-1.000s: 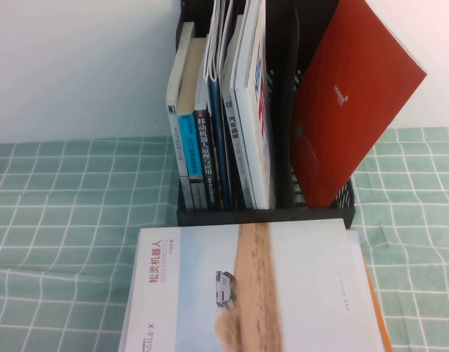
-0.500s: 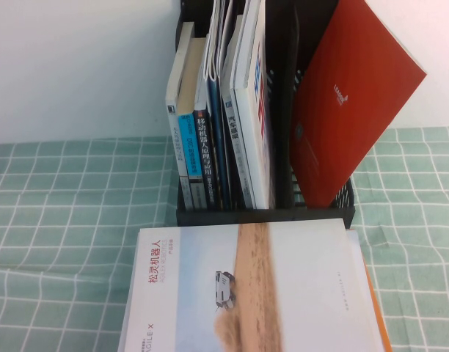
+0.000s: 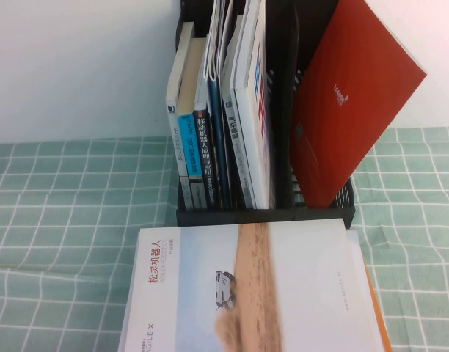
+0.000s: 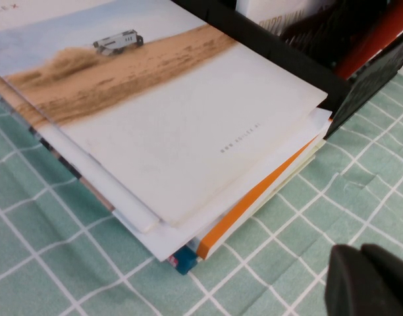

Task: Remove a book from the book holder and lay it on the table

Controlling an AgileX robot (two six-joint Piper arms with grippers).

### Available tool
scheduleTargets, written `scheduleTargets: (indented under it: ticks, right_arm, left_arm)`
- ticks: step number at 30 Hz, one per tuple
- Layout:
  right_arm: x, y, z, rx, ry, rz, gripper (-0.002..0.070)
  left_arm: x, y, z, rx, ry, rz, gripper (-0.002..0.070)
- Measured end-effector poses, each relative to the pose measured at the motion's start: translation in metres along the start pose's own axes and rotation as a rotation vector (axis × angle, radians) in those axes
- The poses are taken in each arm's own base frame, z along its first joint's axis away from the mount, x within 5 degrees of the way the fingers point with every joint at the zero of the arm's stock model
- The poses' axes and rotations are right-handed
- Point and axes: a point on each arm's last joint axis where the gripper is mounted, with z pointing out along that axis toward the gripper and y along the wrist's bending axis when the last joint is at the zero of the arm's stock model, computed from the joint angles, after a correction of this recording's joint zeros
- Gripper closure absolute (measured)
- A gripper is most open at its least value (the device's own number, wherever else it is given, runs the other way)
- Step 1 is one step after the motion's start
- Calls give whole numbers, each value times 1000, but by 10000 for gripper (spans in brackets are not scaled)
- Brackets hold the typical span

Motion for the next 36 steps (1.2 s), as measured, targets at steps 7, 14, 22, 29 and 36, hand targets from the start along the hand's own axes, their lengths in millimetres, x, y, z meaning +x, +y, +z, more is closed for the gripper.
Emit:
scheduleTargets:
  ticks: [7, 14, 22, 29, 36]
  right_arm:
    - [0, 0, 0, 0, 0, 0, 673]
    - [0, 0, 0, 0, 0, 0, 673]
    - [0, 0, 0, 0, 0, 0, 673]
    - [0, 0, 0, 0, 0, 0, 673]
    - [0, -2, 0, 29, 0, 5, 673]
  left_arm:
    - [0, -1, 0, 38, 5, 46, 676]
    - [1, -3, 0, 72, 9, 62, 676]
    - [1, -3, 0, 73, 12, 59, 676]
    - [1, -3, 0, 74, 12, 59, 676]
    - [1, -3, 0, 74, 12, 59, 676]
